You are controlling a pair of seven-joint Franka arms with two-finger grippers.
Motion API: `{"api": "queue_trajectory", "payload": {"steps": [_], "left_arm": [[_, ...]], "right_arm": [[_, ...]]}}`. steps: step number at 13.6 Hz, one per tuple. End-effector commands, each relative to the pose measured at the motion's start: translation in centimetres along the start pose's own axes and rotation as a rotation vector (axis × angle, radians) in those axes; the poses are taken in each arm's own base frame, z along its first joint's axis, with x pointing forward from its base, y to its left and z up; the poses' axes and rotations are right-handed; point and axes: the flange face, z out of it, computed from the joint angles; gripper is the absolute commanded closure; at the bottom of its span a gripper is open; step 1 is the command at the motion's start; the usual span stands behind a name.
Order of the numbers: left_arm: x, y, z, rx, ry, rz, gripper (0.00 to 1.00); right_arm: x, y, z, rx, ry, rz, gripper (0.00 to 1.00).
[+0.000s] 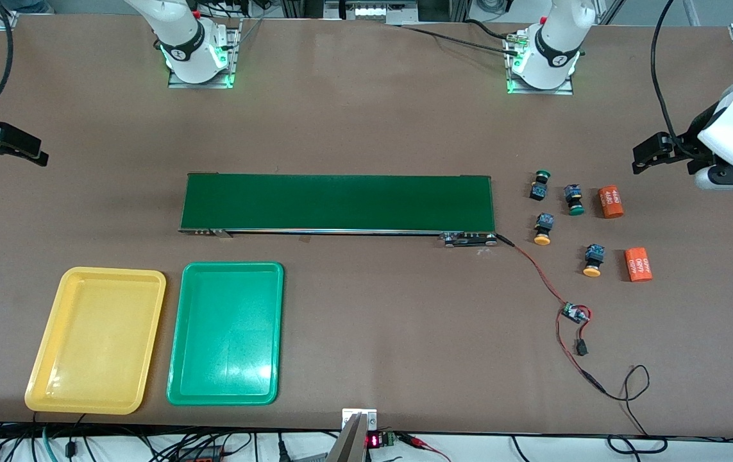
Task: Sort buttons by color to trays
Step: 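Carry the orange cylinder in the left gripper toward the green belt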
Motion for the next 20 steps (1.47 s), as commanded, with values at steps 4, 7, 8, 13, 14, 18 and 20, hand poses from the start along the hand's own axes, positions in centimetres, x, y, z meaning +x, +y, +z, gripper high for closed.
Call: {"api": "queue_trajectory", "payload": {"steps": [4,7,8,13,14,18,20], "left_arm": [[-0.1,-0.2,-0.4,-0.010,-0.009,0.004,0.00],[1.1,-0.6,1.3,-0.012,-0.088,-0.008,0.00],[1.2,-1.1,3.0,-0.009,-0.161,-0.009,0.00],[2.6,-7.4,12.5,0.062,-0.312,-0.046,0.00],[2.6,-7.8,14.1,0.097,-0.290,-0.031,0.00],[0.9,-11.3,23.5,0.098,-0.180,0.008,0.02],[-0.9,-12.4,27.3,0.090,-0.104,-0.005,0.02]], "right_arm": [[0.1,2.1,0.5,0.014,-0.021,0.026,0.00],[0.0,0.6,0.5,0.010,-0.024,-0.001,0.00],[0.1,0.2,0.3,0.008,-0.018,-0.008,0.00],[0.2,0.0,0.5,0.000,-0.018,-0.014,0.00],[0.4,0.0,0.7,-0.002,-0.020,-0.014,0.00],[0.5,0.1,0.7,-0.021,-0.010,-0.014,0.00],[0.5,0.1,0.7,-0.023,-0.010,-0.014,0.00]]}}
